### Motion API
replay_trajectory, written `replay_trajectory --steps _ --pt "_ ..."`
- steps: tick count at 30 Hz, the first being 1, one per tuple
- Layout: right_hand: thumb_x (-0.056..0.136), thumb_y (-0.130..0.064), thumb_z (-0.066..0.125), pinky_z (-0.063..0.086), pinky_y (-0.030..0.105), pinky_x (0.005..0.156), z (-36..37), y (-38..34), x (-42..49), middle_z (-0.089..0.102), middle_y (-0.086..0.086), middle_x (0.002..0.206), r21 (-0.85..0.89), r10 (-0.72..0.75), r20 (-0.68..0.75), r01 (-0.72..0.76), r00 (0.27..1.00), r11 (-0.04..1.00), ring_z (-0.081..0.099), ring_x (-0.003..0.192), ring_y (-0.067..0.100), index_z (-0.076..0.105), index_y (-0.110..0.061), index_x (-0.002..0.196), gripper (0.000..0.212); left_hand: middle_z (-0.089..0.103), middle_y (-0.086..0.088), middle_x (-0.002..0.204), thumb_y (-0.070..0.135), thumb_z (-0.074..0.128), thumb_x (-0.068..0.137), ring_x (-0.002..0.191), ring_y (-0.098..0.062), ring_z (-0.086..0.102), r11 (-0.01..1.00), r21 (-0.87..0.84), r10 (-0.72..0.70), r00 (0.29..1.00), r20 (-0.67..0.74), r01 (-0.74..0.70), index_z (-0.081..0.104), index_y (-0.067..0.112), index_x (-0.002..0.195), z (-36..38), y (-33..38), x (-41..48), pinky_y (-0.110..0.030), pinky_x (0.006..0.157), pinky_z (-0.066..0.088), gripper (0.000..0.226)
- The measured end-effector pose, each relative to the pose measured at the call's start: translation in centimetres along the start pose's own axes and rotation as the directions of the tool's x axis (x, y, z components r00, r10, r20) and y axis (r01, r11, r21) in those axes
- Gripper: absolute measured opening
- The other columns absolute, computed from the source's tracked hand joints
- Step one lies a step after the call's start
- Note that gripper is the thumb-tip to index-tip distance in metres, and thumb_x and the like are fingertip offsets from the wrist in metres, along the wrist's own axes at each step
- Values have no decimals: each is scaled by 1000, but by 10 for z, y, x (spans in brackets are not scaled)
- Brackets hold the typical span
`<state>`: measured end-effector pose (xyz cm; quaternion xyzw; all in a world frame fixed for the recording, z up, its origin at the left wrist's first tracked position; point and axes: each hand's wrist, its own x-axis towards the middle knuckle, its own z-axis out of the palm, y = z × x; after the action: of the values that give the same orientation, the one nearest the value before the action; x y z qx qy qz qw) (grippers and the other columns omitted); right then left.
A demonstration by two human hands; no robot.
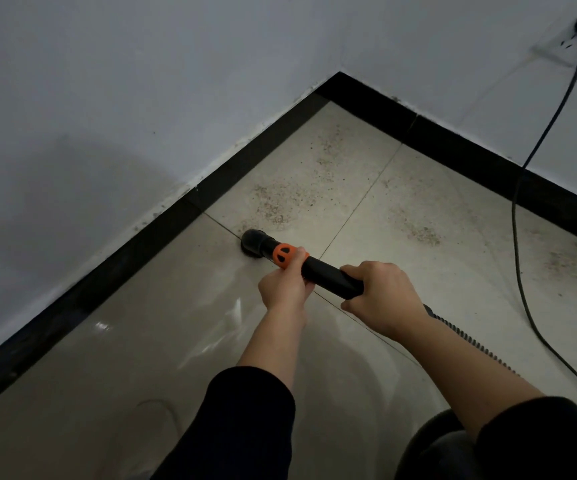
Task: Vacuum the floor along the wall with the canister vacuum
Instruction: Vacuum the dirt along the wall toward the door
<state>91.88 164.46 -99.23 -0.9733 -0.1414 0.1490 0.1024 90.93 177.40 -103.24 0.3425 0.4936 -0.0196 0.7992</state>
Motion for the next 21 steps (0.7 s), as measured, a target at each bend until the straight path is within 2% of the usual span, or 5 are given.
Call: replay_trajectory --steps 6,10,17,21 --pt "74 -14 65 41 28 56 9 -17 9 60 1 74 41 -41 2 41 999 998 56 71 22 68 -25 100 28 72 -15 92 20 78 80 84 -22 72 998 -53 21 997 -68 -25 63 5 82 -14 11 2 -25 63 58 22" --pt "76 -15 65 48 32 62 17 -31 15 60 2 76 42 -85 12 84 996 996 57 72 22 67 -24 101 27 72 -15 90 20 78 80 81 -20 72 997 -63 44 993 -108 -51 62 6 80 -26 21 6 -26 65 58 21" --pt "75 -15 64 43 32 60 26 -55 23 58 3 79 34 -140 12 140 990 990 56 76 26 64 -22 97 23 72 -15 89 19 78 80 81 -22 72 991 -97 73 982 -171 -90 63 4 82 -44 35 12 -27 62 58 21" --pt "76 -14 63 38 30 57 32 -69 28 56 1 78 43 -177 12 176 984 983 54 74 24 64 -23 100 26 71 -14 89 19 76 82 81 -21 71 988 -104 92 975 -205 -115 62 6 81 -54 43 14 -29 67 60 19"
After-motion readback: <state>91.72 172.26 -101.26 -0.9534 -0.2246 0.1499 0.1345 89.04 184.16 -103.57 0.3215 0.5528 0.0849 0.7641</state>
